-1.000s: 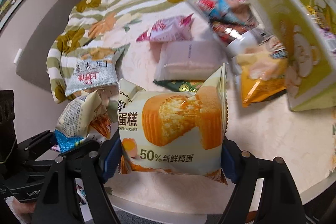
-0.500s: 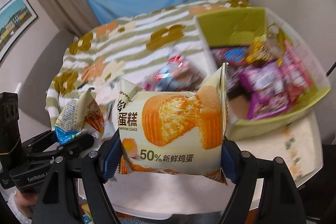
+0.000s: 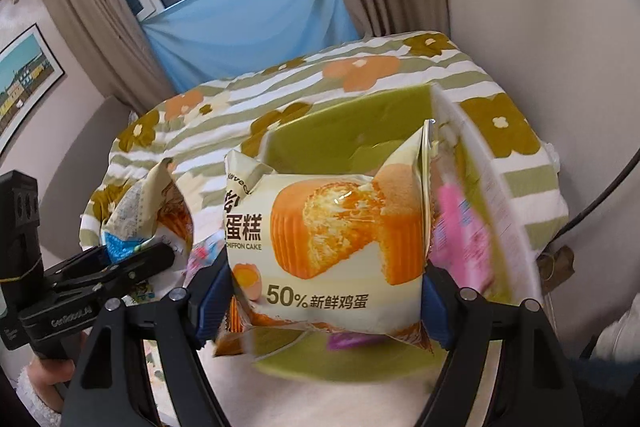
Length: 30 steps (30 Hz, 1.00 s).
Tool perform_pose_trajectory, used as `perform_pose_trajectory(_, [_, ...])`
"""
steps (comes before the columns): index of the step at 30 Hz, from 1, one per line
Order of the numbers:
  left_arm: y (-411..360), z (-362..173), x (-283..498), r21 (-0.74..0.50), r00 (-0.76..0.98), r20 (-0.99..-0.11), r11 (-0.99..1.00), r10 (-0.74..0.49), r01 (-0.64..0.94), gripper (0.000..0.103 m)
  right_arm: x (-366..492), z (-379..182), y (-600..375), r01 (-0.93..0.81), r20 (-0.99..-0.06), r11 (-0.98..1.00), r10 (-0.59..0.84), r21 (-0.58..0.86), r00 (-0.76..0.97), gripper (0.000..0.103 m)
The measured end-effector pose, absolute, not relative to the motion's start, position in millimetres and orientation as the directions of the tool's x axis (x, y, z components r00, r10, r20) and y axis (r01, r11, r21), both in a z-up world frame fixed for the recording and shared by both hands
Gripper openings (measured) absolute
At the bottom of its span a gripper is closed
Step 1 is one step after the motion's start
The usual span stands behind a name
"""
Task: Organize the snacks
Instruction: 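Carry both bags over the yellow-green box and open both tools to drop them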
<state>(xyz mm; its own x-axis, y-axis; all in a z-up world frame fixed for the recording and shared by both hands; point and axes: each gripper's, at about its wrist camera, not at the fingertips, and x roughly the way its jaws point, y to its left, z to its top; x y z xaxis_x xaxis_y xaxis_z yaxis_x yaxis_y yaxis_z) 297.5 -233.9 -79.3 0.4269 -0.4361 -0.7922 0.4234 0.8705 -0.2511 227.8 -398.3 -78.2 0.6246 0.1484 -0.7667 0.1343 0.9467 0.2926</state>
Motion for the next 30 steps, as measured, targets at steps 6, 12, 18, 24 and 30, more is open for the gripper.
perform_pose_trajectory(6, [-311,-98,344,-0.242,0.395,-0.823,0.881,-0.408,0.406,0.059,251,-84,-451,0.122,-0.776,0.945,0.172,0.304,0.607,0.076])
perform_pose_trajectory(12, [-350,-119,376,-0.212,0.360,-0.860,0.896,-0.361,0.391,0.059,272,-90,-482,0.111,-0.783,0.941,0.196,0.319,0.590,0.076])
perform_pose_trajectory(18, [-364,-131,393,-0.194,0.342,-0.878,0.902,-0.335,0.384,0.093,287,-99,-495,0.125,-0.787,0.932,0.209,0.340,0.580,0.076])
perform_pose_trajectory(24, [-347,-129,390,-0.213,0.353,-0.866,0.900,-0.354,0.379,0.103,290,-103,-497,0.157,-0.794,0.924,0.201,0.348,0.573,0.076])
perform_pose_trajectory(30, [-324,-126,372,-0.215,0.355,-0.866,0.903,-0.352,0.371,0.103,298,-107,-492,0.175,-0.807,0.925,0.188,0.337,0.559,0.076])
